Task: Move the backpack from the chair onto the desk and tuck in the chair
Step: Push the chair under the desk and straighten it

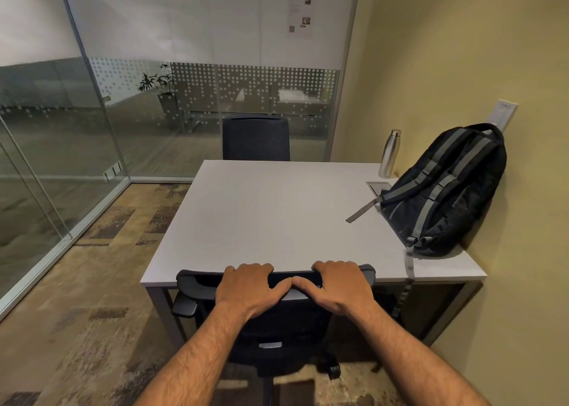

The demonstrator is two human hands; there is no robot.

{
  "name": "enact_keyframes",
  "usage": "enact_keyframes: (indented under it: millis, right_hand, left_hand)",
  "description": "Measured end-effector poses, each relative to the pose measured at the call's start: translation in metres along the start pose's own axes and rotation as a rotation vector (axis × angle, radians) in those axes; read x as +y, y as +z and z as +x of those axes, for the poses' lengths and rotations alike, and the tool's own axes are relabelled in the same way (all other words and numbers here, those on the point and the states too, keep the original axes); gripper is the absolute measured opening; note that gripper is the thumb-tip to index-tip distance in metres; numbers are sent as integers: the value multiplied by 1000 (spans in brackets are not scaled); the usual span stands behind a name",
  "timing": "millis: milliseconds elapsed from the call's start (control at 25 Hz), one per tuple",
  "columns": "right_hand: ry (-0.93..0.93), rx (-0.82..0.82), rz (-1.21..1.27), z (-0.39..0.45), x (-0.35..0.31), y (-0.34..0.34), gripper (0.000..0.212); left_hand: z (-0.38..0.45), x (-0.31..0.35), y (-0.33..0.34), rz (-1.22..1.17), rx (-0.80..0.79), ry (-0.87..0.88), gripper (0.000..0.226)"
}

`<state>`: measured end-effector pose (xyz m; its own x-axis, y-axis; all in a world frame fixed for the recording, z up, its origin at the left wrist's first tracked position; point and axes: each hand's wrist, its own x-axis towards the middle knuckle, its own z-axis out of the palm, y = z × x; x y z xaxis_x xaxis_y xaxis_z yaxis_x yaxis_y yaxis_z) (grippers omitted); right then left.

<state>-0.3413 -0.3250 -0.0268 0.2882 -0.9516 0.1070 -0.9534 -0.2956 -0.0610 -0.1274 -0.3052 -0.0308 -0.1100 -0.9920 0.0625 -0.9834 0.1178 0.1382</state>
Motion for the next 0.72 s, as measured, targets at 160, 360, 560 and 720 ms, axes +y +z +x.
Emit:
enact_keyframes:
  millis: [160, 360, 560, 720]
  right_hand:
    - [-5, -3, -15, 16, -1, 1, 112]
    - [-7, -1, -13, 28, -1, 2, 110]
    - [-15, 2, 2, 29, -1, 1, 99]
    - [-8, -3, 11, 30, 0, 1, 106]
  left_hand:
    - [14, -7, -1, 10, 6, -2, 97]
    - [24, -12, -2, 14, 3, 4, 97]
    - [28, -13, 0, 27, 17, 13, 96]
    - [31, -15, 3, 31, 24, 13, 93]
